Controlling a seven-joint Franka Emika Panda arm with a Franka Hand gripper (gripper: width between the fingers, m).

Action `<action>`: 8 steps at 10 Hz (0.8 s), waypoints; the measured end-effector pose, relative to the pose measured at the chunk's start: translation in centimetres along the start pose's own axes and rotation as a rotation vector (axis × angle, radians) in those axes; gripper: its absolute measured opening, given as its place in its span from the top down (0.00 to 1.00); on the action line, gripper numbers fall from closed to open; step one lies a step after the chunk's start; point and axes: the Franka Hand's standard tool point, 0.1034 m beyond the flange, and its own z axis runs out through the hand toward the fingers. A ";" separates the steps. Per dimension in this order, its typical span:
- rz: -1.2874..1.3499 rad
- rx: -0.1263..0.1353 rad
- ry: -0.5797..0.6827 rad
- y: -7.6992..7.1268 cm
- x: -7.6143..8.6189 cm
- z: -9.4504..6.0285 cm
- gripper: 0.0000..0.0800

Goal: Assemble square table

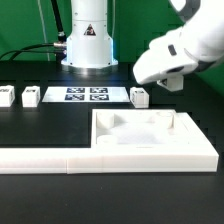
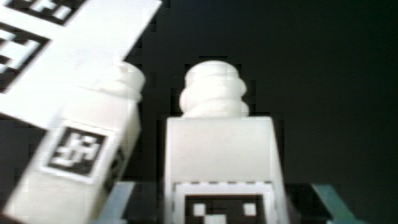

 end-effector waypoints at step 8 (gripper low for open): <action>-0.052 0.005 0.209 2.3 0.8 -4.5 0.64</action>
Offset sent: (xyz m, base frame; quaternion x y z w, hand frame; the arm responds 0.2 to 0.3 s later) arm 0.0000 0.0000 0.0000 0.0000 0.0000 0.0000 1.0000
